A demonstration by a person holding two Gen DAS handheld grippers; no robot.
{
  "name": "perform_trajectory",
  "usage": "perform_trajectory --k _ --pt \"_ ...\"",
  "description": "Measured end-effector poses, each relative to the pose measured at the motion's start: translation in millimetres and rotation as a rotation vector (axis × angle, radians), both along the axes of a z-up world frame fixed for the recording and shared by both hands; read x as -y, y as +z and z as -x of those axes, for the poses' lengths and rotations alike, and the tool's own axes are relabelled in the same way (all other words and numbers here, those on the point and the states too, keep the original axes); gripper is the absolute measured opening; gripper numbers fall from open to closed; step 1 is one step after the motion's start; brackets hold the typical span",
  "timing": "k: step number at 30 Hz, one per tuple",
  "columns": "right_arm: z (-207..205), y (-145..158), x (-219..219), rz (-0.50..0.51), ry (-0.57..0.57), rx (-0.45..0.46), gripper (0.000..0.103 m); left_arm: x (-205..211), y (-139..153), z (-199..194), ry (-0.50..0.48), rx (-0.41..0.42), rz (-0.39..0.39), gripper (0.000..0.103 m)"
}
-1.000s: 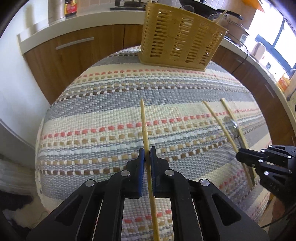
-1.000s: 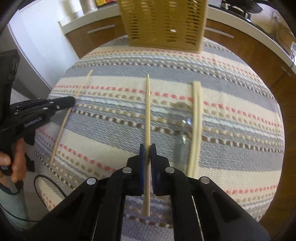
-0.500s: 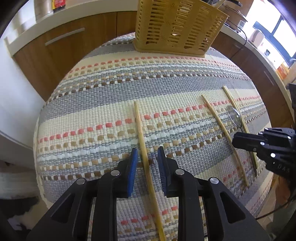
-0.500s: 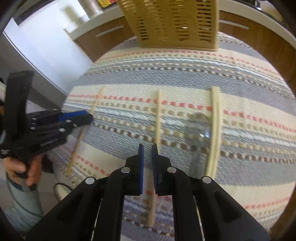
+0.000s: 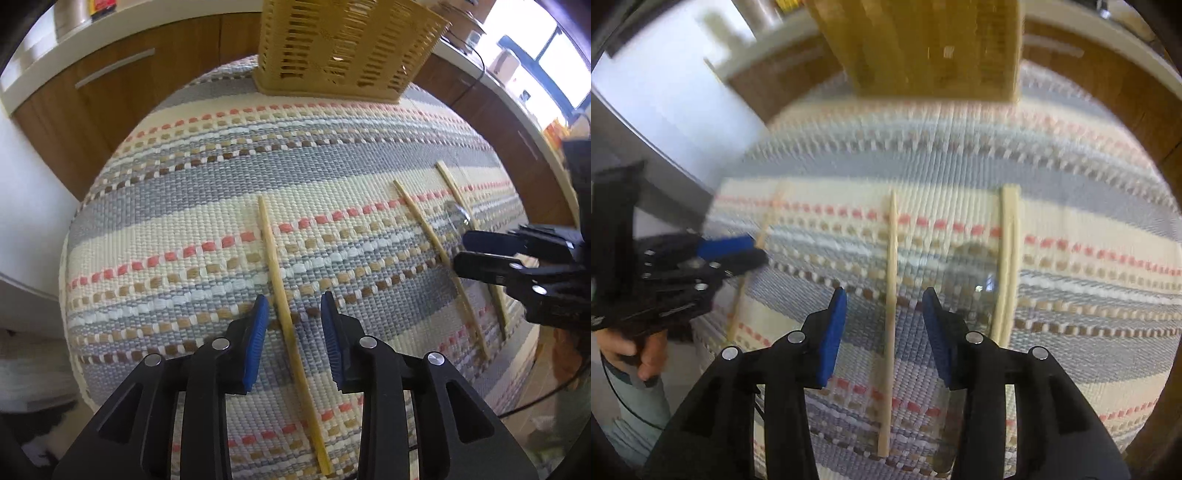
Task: Organize utensils
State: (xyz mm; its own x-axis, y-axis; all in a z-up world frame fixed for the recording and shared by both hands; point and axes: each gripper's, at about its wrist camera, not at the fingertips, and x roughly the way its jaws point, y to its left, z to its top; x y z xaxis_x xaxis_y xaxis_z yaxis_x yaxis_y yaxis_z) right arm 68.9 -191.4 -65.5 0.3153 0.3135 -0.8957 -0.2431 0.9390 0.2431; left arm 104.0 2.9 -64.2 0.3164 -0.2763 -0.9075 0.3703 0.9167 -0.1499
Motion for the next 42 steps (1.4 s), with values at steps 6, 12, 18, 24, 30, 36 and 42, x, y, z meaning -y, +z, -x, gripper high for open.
perform_trajectory --k 6,12,18,24,30,36,42 --pt "-9 -8 -33 0.185 0.106 -0.02 0.012 16 -2 0 -0.044 0.013 -0.104 0.016" --pt "-4 -1 -44 0.126 0.16 0.016 0.004 24 9 2 -0.023 0.085 -0.107 0.004" --pt "12 80 -28 -0.024 0.168 0.248 0.004 16 91 2 0.022 0.309 0.05 0.004" --pt "21 169 -8 -0.143 0.133 0.578 0.005 24 180 -10 0.043 0.55 0.183 0.004" --pt "8 230 25 -0.226 0.023 0.825 0.005 35 235 -18 0.036 0.715 0.287 0.004" --pt "-24 247 59 -0.3 -0.114 0.989 0.005 51 247 -31 0.048 0.845 0.37 0.004" --pt "-59 239 80 -0.275 -0.262 1.049 0.005 54 237 -53 0.105 0.971 0.437 0.004"
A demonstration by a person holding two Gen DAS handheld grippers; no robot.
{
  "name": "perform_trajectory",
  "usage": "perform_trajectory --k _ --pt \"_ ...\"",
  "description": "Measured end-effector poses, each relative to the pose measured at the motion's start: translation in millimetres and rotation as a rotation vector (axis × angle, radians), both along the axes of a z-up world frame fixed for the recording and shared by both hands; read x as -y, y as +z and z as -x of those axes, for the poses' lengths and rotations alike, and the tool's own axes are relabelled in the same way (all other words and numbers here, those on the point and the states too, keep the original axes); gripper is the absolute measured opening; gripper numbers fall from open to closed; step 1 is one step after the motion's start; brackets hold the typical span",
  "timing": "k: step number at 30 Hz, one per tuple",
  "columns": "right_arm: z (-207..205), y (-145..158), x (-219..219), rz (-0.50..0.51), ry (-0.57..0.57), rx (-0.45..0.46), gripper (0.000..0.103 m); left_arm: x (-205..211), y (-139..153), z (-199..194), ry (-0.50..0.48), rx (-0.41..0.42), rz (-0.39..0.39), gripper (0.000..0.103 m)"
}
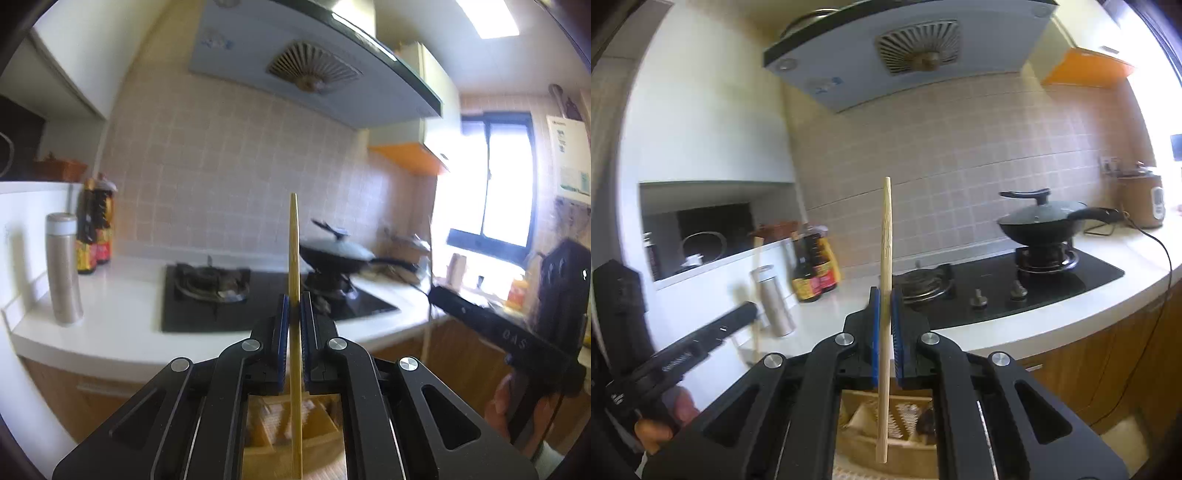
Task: Organize utensils
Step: 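Carry both chopsticks over the yellow basket, then open both grippers to drop the chopsticks into the basket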
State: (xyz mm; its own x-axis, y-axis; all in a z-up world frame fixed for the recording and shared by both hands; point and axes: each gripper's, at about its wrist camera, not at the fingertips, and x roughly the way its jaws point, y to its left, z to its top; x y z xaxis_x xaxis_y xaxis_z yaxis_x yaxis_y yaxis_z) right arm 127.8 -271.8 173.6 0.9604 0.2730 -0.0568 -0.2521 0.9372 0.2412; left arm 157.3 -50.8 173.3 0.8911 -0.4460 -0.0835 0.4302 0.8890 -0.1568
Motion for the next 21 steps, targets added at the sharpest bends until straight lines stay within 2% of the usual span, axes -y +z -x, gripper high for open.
perform_trajectory --k 3,9,16,21 --pt "-17 -12 1 0.013 -0.069 0.006 0.005 -1 -10 -18 0.032 0.016 0.037 0.004" --pt "-43 -34 1 0.041 -0.127 0.002 0.005 -6 -38 -52 0.078 -0.011 0.093 0.004" --pt "-64 -55 8 0.004 -0.126 -0.014 0.005 -7 -59 -70 0.118 -0.013 0.086 0.004" --pt "-69 -67 0 0.045 -0.148 0.001 0.005 -5 -67 -72 0.129 -0.006 0.067 0.004"
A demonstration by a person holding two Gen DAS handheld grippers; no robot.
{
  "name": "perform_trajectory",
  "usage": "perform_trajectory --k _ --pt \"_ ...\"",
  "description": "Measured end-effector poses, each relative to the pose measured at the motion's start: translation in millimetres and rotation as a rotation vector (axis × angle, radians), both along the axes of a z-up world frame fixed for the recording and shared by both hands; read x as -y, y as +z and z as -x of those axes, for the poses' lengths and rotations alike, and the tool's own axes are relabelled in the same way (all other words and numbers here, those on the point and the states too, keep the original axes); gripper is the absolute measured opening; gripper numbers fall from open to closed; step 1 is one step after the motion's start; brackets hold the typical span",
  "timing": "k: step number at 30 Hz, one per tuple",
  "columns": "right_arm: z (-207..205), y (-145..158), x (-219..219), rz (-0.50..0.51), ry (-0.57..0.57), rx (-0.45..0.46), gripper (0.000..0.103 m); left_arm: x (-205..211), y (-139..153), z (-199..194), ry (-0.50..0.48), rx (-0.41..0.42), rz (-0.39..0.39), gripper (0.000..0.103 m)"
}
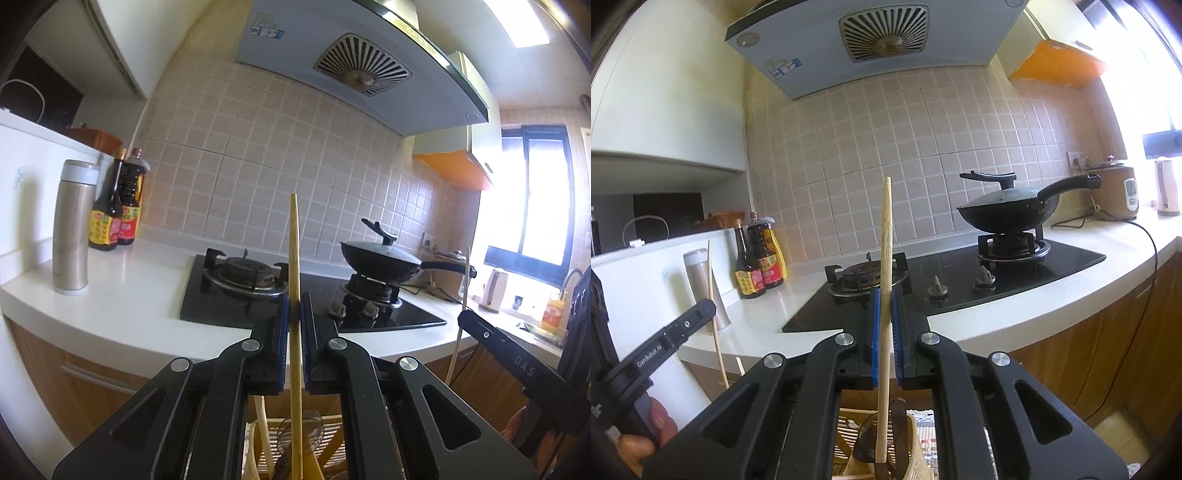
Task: Organize utensils
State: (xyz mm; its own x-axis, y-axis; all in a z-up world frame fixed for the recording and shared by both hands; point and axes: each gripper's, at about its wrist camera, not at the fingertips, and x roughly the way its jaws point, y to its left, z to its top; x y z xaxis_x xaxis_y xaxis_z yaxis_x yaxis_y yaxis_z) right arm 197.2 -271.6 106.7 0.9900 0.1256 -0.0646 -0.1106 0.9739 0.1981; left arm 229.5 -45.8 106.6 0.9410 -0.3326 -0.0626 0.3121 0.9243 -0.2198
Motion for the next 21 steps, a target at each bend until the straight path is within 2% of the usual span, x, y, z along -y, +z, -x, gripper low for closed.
perform_trajectory --k 5,7,9,10,11,15,17,21 --pt "4 -9 -3 0.022 -0.004 -0.004 0.006 -1 -6 0 -0.015 -0.009 -0.007 0.008" --pt "8 -10 -3 0.031 0.012 -0.028 0.008 -3 -6 5 -0.038 -0.018 -0.011 0.024" --pt "16 -10 -2 0.042 0.032 -0.046 0.024 -6 -5 13 -0.048 -0.018 -0.004 0.048" --pt "21 -10 -1 0.046 0.041 -0.052 0.05 -8 -4 18 -0.056 -0.018 0.0 0.051" --pt "30 -9 0 0.046 0.051 -0.054 0.064 -11 -2 23 -0.067 -0.024 0.003 0.054" --pt "61 -1 0 0.071 0.091 -0.069 0.064 -19 11 46 -0.105 -0.044 -0.001 0.065" --pt "79 7 -2 0.092 0.101 -0.084 0.064 -22 23 61 -0.119 -0.058 -0.007 0.066" --pt "109 21 -4 0.134 0.126 -0.185 0.064 -24 47 89 -0.128 -0.093 -0.032 0.066"
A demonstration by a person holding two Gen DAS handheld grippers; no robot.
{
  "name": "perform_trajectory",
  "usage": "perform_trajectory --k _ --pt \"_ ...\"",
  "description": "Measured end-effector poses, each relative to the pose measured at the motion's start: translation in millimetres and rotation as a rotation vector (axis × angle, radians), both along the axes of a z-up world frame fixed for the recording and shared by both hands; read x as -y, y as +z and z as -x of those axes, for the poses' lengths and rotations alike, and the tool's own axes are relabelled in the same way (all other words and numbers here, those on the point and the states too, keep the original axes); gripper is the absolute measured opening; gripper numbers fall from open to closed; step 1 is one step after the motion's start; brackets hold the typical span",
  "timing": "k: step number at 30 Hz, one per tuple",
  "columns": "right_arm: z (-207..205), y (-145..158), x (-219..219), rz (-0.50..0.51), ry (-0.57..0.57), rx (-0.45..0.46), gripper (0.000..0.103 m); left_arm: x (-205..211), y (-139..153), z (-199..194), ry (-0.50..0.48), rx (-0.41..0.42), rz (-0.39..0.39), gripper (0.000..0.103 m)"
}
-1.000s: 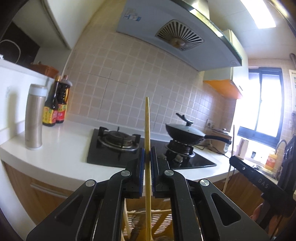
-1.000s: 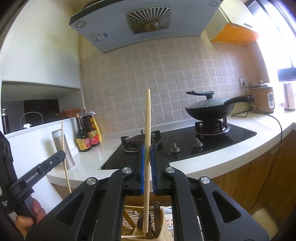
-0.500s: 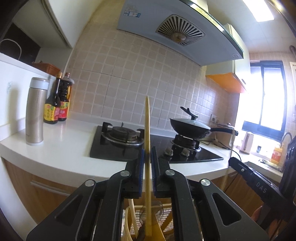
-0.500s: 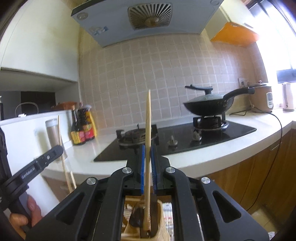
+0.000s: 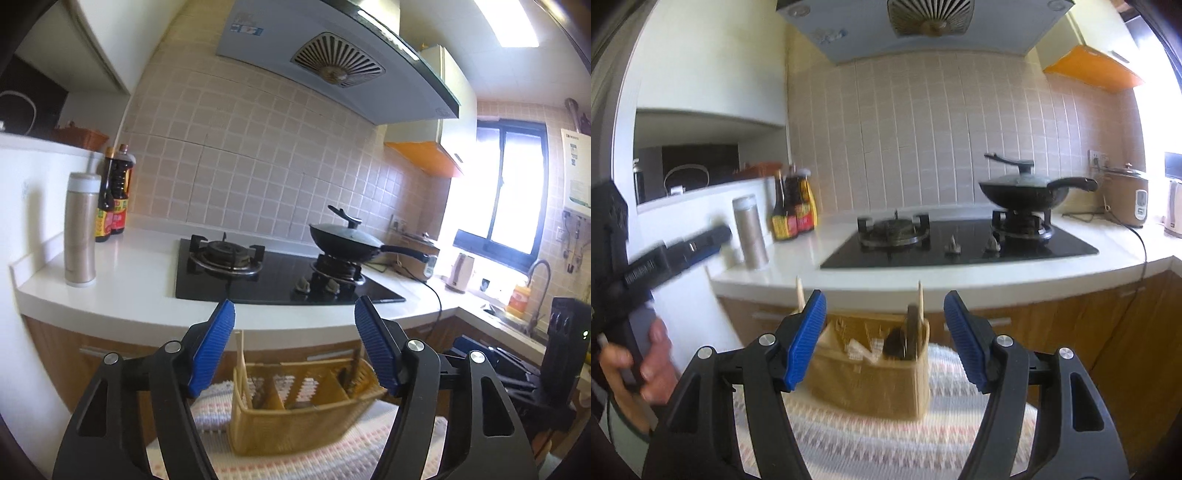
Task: Organize utensils
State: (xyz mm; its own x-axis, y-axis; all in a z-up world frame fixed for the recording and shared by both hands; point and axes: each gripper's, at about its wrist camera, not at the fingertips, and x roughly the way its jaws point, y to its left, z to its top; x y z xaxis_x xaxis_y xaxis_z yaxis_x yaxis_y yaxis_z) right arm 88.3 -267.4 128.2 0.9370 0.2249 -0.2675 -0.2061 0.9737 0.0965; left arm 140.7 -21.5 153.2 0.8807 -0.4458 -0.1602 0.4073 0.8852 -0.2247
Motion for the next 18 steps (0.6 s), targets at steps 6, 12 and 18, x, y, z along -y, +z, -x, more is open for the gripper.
perform_trajectory --k 6,12,18 --pt "34 -4 8 0.02 0.015 -0.194 0.063 7 16 39 -0.047 -0.104 -0.071 0.066" --pt "57 -44 15 0.036 0.038 -0.427 0.061 24 -11 59 -0.063 -0.243 -0.159 0.065" --pt "71 -103 20 0.002 0.071 -0.598 0.049 48 -108 51 -0.146 -0.558 -0.195 0.061"
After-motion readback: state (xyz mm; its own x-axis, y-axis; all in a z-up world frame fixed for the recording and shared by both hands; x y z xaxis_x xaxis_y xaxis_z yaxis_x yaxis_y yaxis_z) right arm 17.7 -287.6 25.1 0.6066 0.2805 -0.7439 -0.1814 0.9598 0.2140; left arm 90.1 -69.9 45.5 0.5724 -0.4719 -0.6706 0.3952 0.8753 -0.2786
